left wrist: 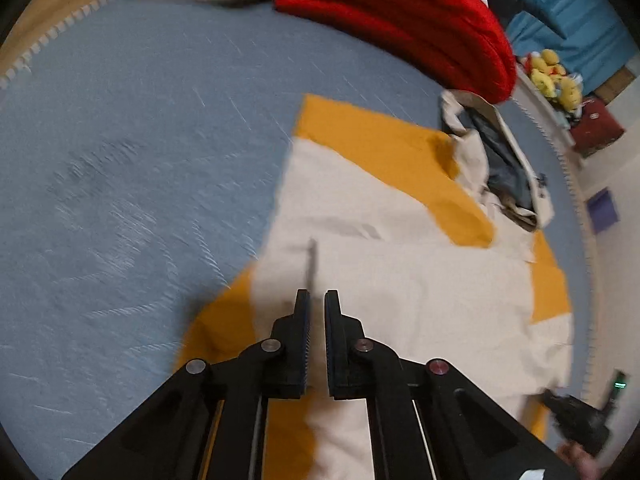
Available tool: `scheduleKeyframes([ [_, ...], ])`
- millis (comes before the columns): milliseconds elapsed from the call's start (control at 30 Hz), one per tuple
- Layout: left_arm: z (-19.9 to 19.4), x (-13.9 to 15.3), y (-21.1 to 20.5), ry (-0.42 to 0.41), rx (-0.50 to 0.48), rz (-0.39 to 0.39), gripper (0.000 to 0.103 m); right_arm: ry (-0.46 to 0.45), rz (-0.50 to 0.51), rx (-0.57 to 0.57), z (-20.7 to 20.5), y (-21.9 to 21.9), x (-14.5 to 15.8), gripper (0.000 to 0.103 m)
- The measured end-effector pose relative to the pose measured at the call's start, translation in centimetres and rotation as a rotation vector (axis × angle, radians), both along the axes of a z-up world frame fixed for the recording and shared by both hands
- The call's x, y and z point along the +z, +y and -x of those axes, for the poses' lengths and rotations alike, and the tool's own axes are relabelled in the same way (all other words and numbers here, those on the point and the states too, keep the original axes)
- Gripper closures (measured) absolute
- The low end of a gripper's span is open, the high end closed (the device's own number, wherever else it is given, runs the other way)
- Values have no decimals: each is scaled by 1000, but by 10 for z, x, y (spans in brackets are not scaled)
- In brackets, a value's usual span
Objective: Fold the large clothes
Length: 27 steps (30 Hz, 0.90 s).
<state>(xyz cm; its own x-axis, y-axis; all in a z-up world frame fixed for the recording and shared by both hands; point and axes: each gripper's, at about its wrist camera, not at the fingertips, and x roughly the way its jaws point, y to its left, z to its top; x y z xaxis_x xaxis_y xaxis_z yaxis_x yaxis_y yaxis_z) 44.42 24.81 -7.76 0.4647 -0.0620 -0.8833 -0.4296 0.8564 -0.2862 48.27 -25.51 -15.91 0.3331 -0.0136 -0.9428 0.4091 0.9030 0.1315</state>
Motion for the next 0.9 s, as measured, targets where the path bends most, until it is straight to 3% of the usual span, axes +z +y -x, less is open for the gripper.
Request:
scheduleKeyframes([
  [100, 0, 23, -14, -83, -77, -88, 96, -51, 133, 10, 10, 12, 20, 93],
  [200, -3, 20, -28, -94, -173, -35, 85, -135, 183, 70, 15, 29, 41, 87],
  [233, -5, 12, -35, -77, -213, -3, 83, -161, 189, 88, 15, 34, 45, 85],
  [300, -9, -6, -44, -19, -246, 27, 83, -221, 187, 164, 9, 43, 51, 69],
  [400, -11, -37, -48, 104, -269, 47, 82, -188, 98, 255, -8, 46, 37, 59],
  [467, -10, -52, -42, 162, -245, 34, 82, -86, 48, 269, -17, 42, 16, 59],
  [567, -8, -49, -34, 177, -208, -12, 82, 72, 28, 257, -22, 33, -15, 59],
  [600, -8, -45, -32, 167, -204, -11, 82, 87, 18, 247, -20, 29, -19, 59],
  [733, -2, -31, -11, 112, -144, 43, 77, 67, 31, 259, -20, 32, -9, 59],
  [800, 2, -35, 1, 134, -104, 49, 70, 27, 32, 279, -20, 37, 2, 59],
  [900, 7, -45, 9, 169, -72, 61, 69, -27, 61, 318, -18, 44, 17, 59],
])
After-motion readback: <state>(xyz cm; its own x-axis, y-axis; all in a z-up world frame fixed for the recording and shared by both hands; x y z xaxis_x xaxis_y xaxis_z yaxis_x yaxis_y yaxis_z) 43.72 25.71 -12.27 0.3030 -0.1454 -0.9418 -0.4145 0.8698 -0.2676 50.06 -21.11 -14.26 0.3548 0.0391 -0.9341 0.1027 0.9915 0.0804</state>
